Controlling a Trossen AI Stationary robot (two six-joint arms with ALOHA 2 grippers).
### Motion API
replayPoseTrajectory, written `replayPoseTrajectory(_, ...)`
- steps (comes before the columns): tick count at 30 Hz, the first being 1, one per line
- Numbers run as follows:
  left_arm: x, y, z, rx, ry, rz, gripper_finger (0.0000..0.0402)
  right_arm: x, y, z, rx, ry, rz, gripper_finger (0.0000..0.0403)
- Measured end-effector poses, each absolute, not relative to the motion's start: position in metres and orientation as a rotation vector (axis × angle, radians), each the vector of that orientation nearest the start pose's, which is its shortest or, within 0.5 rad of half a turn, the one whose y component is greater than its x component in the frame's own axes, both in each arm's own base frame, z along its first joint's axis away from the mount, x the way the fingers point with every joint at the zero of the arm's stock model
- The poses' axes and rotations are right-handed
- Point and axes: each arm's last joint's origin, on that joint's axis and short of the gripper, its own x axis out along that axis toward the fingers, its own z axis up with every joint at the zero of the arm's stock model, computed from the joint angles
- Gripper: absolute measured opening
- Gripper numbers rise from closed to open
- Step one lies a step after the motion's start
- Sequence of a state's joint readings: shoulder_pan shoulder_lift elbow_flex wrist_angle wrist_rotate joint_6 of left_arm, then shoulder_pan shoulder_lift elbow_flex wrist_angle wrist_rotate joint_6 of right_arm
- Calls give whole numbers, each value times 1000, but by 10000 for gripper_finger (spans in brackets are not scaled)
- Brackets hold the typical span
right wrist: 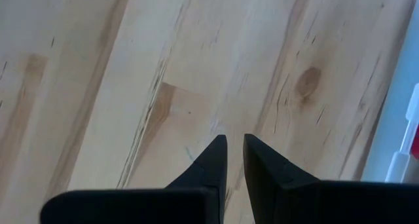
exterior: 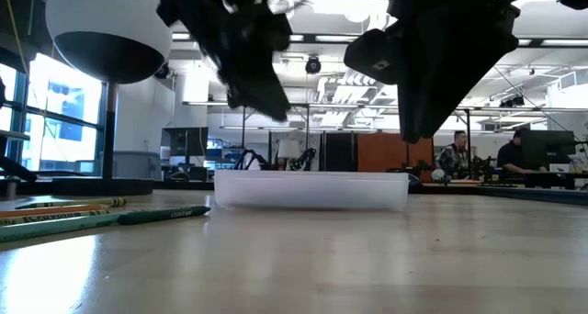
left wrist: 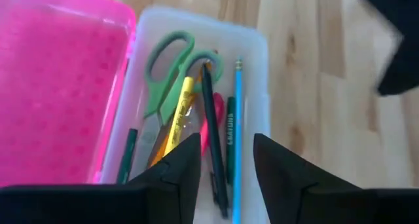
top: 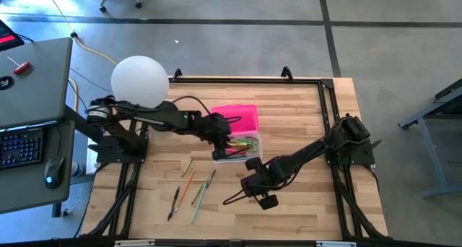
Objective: Pick & place school supplies into a supply box
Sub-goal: Put the black pen into the pink supply box
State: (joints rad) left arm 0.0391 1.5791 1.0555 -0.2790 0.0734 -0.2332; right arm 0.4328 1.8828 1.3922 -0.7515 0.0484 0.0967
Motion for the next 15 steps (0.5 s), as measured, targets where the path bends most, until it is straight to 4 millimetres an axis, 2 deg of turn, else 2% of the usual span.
replayPoseTrajectory(9, 264, 8, 288, -339, 822, 93, 142, 344, 157, 201, -229, 1209, 271, 30)
replayPoseTrajectory(15, 224, -4, 302, -386, 920, 138, 134, 347, 152, 202, -245, 1194, 267, 30)
